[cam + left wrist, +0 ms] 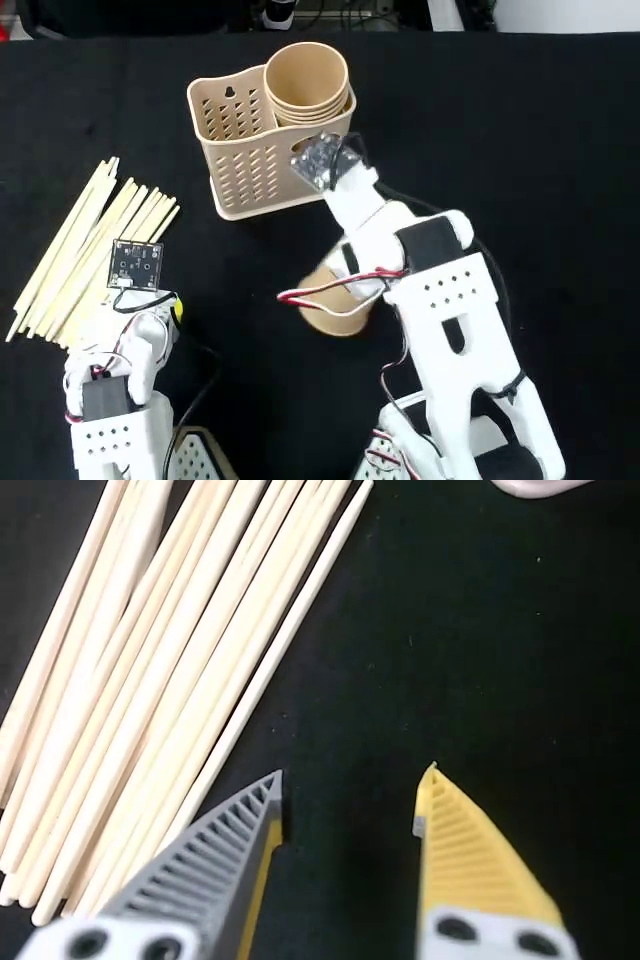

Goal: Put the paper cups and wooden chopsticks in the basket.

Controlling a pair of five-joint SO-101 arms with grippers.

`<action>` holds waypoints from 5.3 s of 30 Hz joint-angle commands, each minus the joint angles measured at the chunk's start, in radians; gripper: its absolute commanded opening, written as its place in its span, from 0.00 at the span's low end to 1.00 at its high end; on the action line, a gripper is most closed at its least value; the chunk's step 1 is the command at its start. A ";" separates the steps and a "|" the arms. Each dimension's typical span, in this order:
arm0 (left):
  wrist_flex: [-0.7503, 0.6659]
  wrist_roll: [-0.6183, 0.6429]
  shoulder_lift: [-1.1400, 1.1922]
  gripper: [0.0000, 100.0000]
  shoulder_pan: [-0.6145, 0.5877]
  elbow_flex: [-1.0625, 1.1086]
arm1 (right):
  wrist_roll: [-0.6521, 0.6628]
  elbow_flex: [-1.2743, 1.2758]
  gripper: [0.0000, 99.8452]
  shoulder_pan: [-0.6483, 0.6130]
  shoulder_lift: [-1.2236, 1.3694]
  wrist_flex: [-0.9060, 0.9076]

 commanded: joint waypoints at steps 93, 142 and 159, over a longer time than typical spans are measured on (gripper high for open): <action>-0.002 -0.044 -0.002 0.21 0.027 0.007 | -0.365 -0.498 0.01 0.095 0.039 -0.494; -0.006 -0.046 -0.002 0.21 0.033 0.016 | -0.261 -0.796 0.01 0.052 0.713 -0.440; -0.009 -0.046 -0.002 0.21 0.033 0.016 | -0.242 -0.572 0.03 0.046 0.598 -0.569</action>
